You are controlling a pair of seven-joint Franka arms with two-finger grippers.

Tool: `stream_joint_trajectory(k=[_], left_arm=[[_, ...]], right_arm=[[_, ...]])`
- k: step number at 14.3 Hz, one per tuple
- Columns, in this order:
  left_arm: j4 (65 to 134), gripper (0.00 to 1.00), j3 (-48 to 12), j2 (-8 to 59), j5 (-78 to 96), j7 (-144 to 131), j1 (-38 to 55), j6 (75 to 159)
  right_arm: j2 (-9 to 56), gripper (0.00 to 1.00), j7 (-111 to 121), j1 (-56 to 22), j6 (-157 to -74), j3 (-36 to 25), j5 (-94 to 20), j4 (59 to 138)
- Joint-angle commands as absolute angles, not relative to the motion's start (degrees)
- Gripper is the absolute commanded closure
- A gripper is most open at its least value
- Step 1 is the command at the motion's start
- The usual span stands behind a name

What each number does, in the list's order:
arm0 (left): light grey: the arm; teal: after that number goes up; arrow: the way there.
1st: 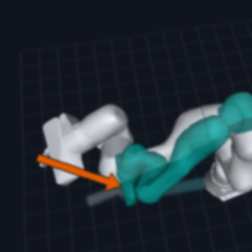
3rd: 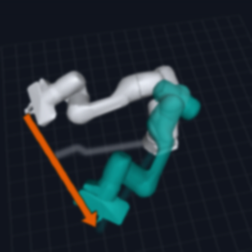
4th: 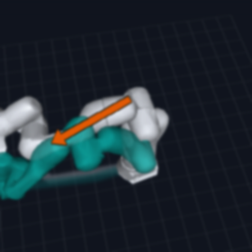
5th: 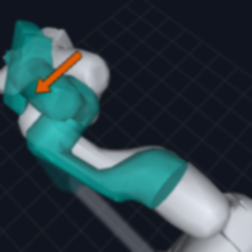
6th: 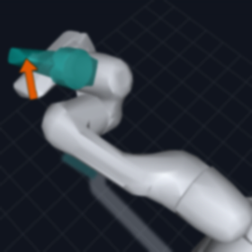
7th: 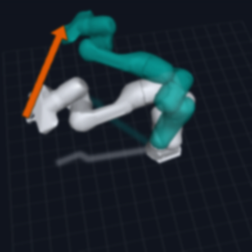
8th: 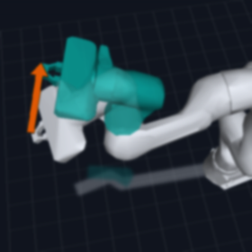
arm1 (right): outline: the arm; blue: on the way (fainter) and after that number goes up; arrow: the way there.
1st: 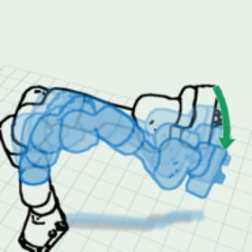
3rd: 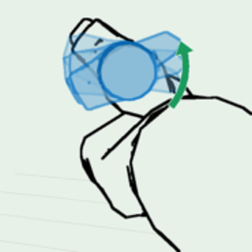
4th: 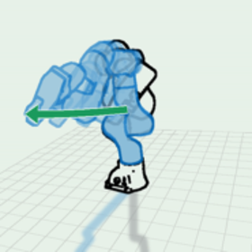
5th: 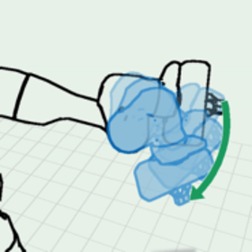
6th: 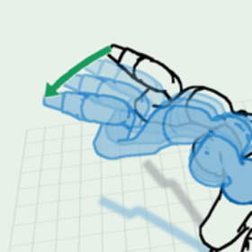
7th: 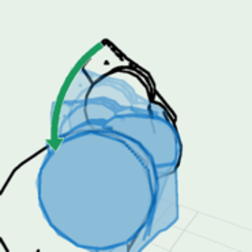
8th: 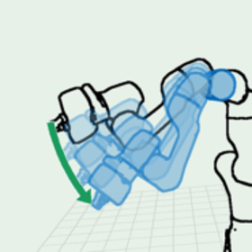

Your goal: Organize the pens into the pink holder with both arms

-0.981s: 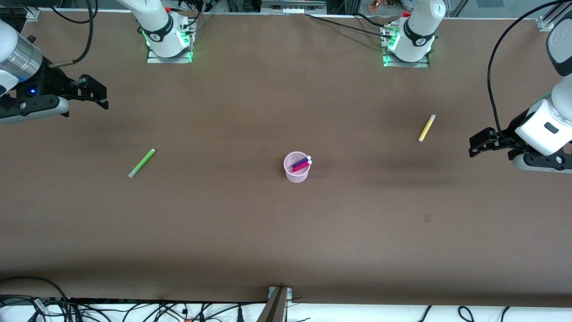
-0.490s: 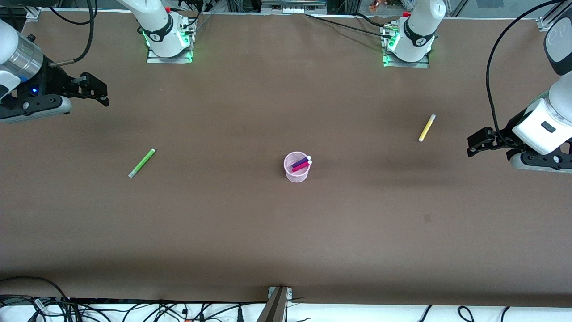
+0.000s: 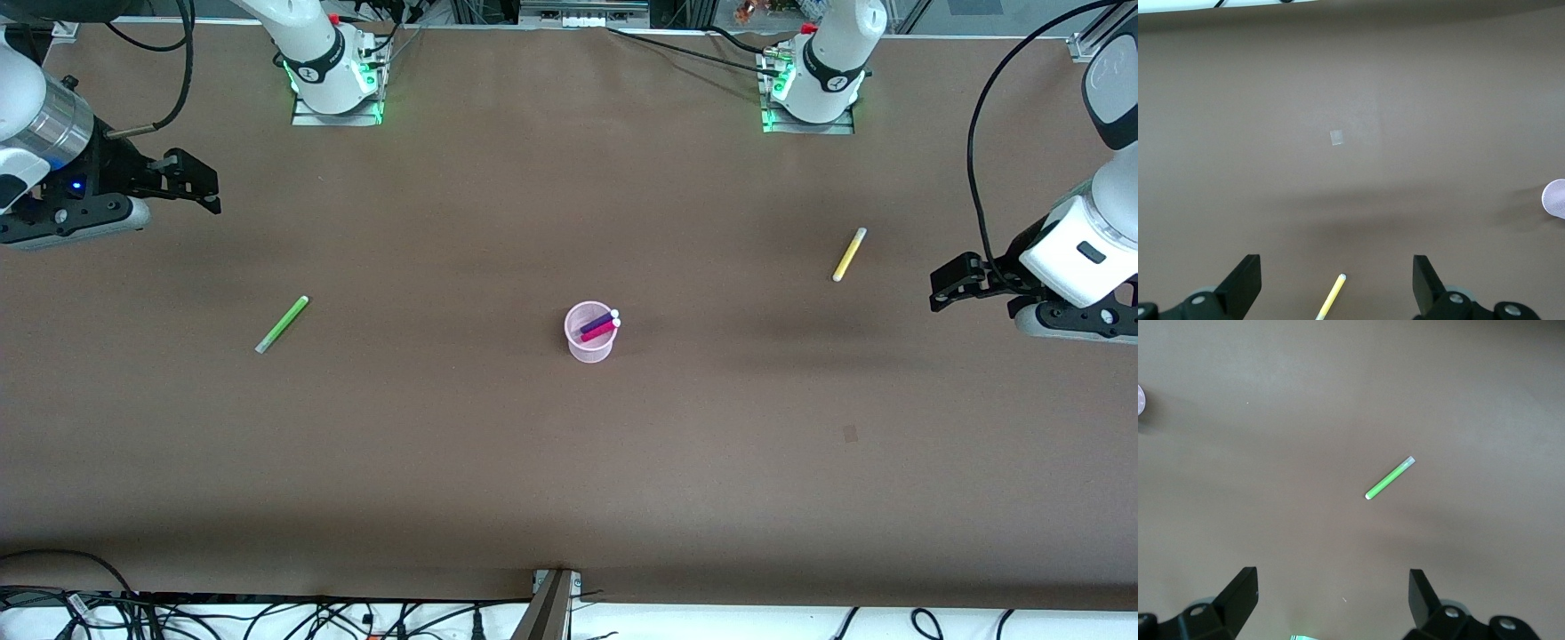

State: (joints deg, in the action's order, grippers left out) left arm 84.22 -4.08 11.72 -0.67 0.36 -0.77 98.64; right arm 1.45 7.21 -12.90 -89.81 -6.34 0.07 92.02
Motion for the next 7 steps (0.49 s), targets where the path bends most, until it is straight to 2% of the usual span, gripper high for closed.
stream_joint_trajectory(k=[1, 7], left_arm=[[83.4, 0.0, -4.1, 11.4, -1.3, 1.3, -0.8, 97.5], [83.4, 0.0, -4.2, 11.4, -1.4, 1.2, -0.8, 97.5]], right_arm=[[2.5, 0.0, 7.4, -13.1, -89.9, -6.1, 0.4, 90.4], [2.5, 0.0, 7.3, -12.8, -90.0, -6.3, 0.2, 90.4]])
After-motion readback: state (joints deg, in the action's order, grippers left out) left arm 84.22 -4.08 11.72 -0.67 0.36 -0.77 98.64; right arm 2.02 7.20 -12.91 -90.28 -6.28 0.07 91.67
